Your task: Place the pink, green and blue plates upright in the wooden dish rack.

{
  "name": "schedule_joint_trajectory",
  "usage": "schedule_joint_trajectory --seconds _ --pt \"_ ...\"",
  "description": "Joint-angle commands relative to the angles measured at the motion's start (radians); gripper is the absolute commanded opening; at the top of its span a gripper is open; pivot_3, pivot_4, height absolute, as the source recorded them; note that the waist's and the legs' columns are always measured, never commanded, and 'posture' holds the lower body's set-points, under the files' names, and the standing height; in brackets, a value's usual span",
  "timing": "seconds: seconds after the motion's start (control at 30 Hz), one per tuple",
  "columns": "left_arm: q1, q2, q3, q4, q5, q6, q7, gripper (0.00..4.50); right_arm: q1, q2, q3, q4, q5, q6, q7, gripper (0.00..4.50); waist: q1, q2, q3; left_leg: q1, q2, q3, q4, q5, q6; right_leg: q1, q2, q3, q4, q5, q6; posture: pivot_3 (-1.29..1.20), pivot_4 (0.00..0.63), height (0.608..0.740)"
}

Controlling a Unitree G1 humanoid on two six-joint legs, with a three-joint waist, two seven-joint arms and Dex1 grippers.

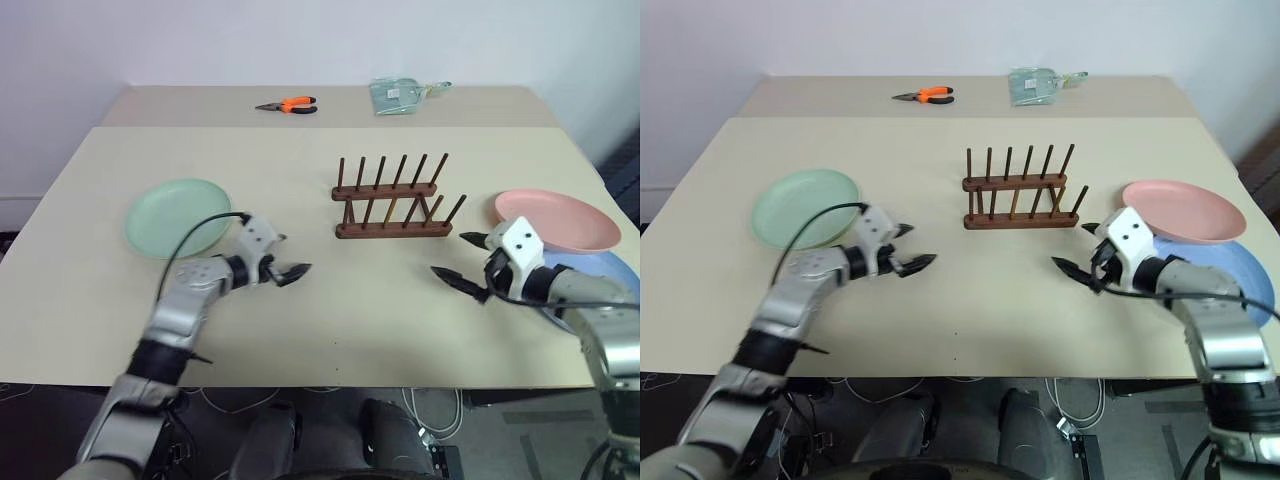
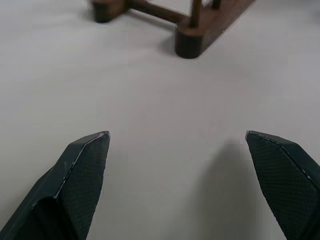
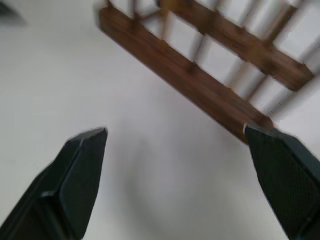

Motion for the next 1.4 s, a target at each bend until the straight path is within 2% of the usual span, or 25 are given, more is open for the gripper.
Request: schedule_joint_trajectory --seconds 0.03,0.23,0.33,0.4,0.5,0.53,0.7,1.0,1.07,1.17,1.27,1.33,1.4 --pt "-0.127 -0.059 -0.023 0.249 0.046 -0.126 -0.041 4.50 0.021 0.050 0.009 -0.125 -0.008 0.021 -0.083 4.45 0.000 0.000 0.000 0.000 0.000 0.000 0.000 0.000 0.000 0.000 0.000 0.000 0.000 0.001 0.001 0.00 0.150 0.740" --pt "-0.310 -0.152 -0.046 0.605 0.119 -0.294 -0.115 4.50 0.117 0.100 0.031 -0.246 -0.025 0.057 -0.161 4.45 0.003 -0.001 -0.001 -0.001 -0.001 0.000 0.001 -0.001 0.001 0.001 0.000 0.000 -0.004 0.002 0.004 0.00 0.150 0.740" --pt "-0.374 -0.203 -0.033 0.710 0.130 -0.339 -0.120 3.62 0.155 0.101 0.021 -0.279 -0.030 0.066 -0.175 4.50 0.003 -0.002 -0.001 -0.002 -0.002 0.000 0.002 -0.001 0.001 0.001 -0.001 0.000 -0.004 0.002 0.005 0.00 0.150 0.740" --pt "-0.388 -0.213 -0.026 0.745 0.140 -0.363 -0.115 2.71 0.162 0.099 0.019 -0.288 -0.028 0.072 -0.178 4.50 0.001 -0.002 -0.001 -0.002 -0.002 0.000 0.002 -0.001 0.002 0.002 -0.001 0.000 -0.004 0.003 0.005 0.00 0.150 0.740" --pt "-0.396 -0.229 -0.010 0.768 0.141 -0.384 -0.123 1.04 0.169 0.093 0.011 -0.294 -0.026 0.078 -0.179 4.50 0.000 -0.002 -0.001 -0.001 -0.001 0.000 0.002 -0.001 0.002 0.002 -0.001 0.000 -0.004 0.003 0.005 0.00 0.150 0.740" --pt "-0.390 -0.232 -0.006 0.764 0.139 -0.388 -0.130 0.72 0.172 0.086 0.006 -0.295 -0.026 0.080 -0.175 4.50 -0.001 -0.002 -0.001 -0.001 -0.001 0.000 0.002 -0.001 0.002 0.002 0.000 0.000 -0.004 0.003 0.005 0.00 0.150 0.740" --pt "-0.337 -0.209 -0.003 0.708 0.145 -0.420 -0.178 0.72 0.195 0.024 -0.037 -0.313 -0.007 0.108 -0.129 4.50 -0.002 -0.002 -0.001 -0.001 -0.001 0.000 0.001 -0.001 0.002 0.002 0.000 0.000 -0.004 0.003 0.006 0.00 0.150 0.740" --pt "-0.137 -0.030 -0.070 0.256 0.090 -0.318 -0.545 0.72 0.312 -0.138 -0.210 -0.311 0.099 0.190 0.043 4.50 -0.002 -0.001 -0.001 -0.001 0.000 0.001 0.001 -0.001 0.003 0.001 0.000 0.000 -0.004 0.003 0.005 0.00 0.150 0.740" --pt "-0.135 -0.017 -0.074 0.235 0.094 -0.299 -0.544 1.74 0.332 -0.150 -0.221 -0.302 0.091 0.183 0.054 4.50 0.000 -0.001 -0.001 -0.001 0.000 0.001 0.001 -0.001 0.003 0.002 0.000 0.000 -0.004 0.003 0.005 0.00 0.150 0.740" --pt "-0.141 -0.011 -0.075 0.238 0.105 -0.278 -0.516 3.03 0.342 -0.154 -0.222 -0.299 0.080 0.174 0.055 4.50 0.000 -0.001 -0.001 -0.001 0.000 0.001 0.002 -0.001 0.003 0.003 0.000 0.000 -0.004 0.003 0.005 0.00 0.150 0.740" --pt "-0.138 0.017 -0.068 0.243 0.138 -0.259 -0.453 4.50 0.345 -0.148 -0.226 -0.308 0.089 0.186 0.054 3.64 0.000 -0.001 -0.001 -0.001 0.000 0.001 0.002 -0.001 0.003 0.002 -0.001 0.000 -0.004 0.003 0.005 0.00 0.150 0.740" --pt "-0.108 0.057 -0.051 0.189 0.115 -0.198 -0.462 4.40 0.359 -0.153 -0.219 -0.317 0.080 0.187 0.055 2.70 -0.003 -0.001 -0.001 0.000 0.000 0.001 0.001 -0.001 0.003 0.002 0.000 0.000 -0.004 0.003 0.005 0.00 0.150 0.740" --pt "-0.056 0.101 -0.033 0.085 0.067 -0.109 -0.498 3.83 0.361 -0.152 -0.200 -0.314 0.056 0.178 0.042 1.69 -0.009 -0.001 -0.001 0.000 0.001 0.001 0.001 -0.001 0.003 0.002 0.000 0.000 -0.004 0.003 0.005 0.00 0.150 0.740"
